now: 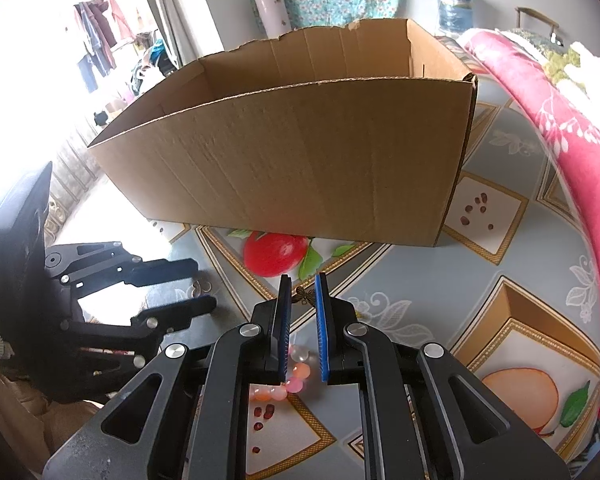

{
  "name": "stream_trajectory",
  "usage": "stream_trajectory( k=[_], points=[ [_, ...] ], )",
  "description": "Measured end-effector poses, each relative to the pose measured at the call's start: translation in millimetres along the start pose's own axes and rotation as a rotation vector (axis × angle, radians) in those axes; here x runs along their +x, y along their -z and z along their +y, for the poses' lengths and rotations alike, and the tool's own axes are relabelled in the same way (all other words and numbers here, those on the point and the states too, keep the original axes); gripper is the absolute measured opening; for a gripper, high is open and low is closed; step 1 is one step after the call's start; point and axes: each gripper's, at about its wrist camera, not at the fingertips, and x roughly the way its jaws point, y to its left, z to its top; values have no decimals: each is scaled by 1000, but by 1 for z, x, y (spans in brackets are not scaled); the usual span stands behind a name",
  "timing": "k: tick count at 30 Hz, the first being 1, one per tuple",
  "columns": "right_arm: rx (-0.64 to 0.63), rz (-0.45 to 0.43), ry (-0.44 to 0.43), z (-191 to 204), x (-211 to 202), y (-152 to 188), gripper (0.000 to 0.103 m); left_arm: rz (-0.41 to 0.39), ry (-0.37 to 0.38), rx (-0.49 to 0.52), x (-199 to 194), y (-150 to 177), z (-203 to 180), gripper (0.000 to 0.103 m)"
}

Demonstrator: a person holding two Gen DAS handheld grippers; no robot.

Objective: Organize jewelry

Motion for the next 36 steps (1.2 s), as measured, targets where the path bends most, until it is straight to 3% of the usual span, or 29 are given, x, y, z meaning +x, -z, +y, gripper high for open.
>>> stream_trajectory(
  k=[5,10,15,17,29,36],
  points=[
    [6,1,3,-1,0,0,10,2,-30,-6,2,-2,-3,30],
    [6,-2,6,1,0,-1,10,9,-35,7,1,-3,-8,13],
    [7,-7,9,1,-2,0,10,7,-38,-4,-1,-3,-7,12],
    [7,-9,11,1,-3,0,10,5,-41,-16,-1,-3,-3,0],
    [1,-17,17,6,-6,2,10,-48,54,-113,-19,4,21,0],
    [-8,-12,12,11,-5,3,10,-53,71,-51,-14,-1,12,0]
  ],
)
